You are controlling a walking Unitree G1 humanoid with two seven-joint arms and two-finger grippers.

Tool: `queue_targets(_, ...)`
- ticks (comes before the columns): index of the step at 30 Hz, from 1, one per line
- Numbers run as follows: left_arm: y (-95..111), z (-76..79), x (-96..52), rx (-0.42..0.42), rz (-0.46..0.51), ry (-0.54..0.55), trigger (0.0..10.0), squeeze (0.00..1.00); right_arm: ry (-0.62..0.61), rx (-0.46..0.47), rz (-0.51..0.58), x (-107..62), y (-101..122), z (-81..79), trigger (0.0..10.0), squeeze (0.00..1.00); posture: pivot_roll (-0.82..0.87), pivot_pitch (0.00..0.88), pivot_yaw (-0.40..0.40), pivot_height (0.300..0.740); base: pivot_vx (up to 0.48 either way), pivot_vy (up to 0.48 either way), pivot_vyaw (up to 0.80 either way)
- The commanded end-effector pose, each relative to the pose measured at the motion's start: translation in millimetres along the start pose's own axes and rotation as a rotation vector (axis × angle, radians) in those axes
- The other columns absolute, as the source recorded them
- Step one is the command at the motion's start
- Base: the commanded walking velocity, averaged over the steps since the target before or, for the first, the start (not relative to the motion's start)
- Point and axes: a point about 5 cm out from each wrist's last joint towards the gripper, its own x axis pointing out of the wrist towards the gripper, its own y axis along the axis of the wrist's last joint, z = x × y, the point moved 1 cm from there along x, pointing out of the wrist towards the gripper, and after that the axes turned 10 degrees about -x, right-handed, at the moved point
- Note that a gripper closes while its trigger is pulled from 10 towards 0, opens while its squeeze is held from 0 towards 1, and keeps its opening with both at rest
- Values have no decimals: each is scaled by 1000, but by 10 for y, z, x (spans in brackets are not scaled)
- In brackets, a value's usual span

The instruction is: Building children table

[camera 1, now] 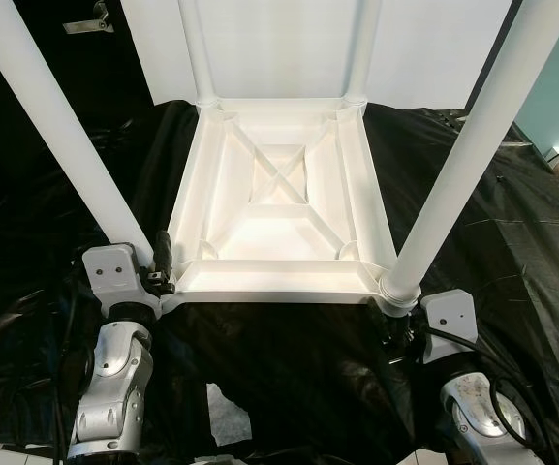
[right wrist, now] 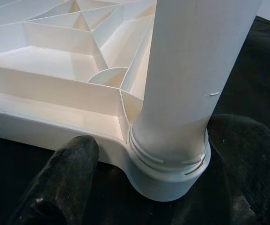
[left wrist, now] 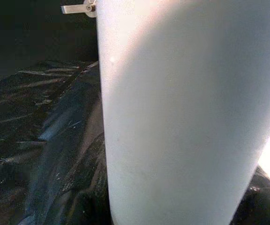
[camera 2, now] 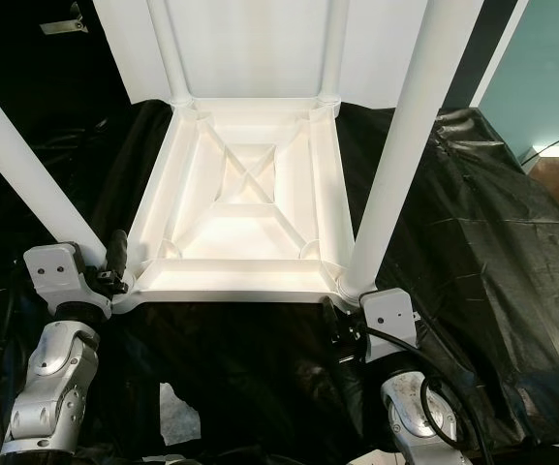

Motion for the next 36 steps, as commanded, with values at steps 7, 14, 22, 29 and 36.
queue_targets(7,-142,82,-9,1,-66,-64,10000,0,47,197,-45,-67,-36,-31,10000,0,-6,51,10,740,0,0,0)
queue_targets(14,-144,81,2,4,-63,-67,10000,0,190,399,-47,-154,-31,-90,10000,0,-11,44,11,740,0,0,0)
queue_targets(22,-167,101,10,2,-65,-73,10000,0,375,405,-11,-150,87,-250,10000,0,-11,36,8,740,0,0,0)
queue_targets(29,-193,109,21,-4,-65,-69,10000,0,480,306,14,3,82,-177,10000,0,-9,24,8,740,0,0,0)
queue_targets(36,-215,160,45,-15,-62,-81,10000,0,505,183,76,326,108,-155,10000,0,6,11,8,740,0,0,0)
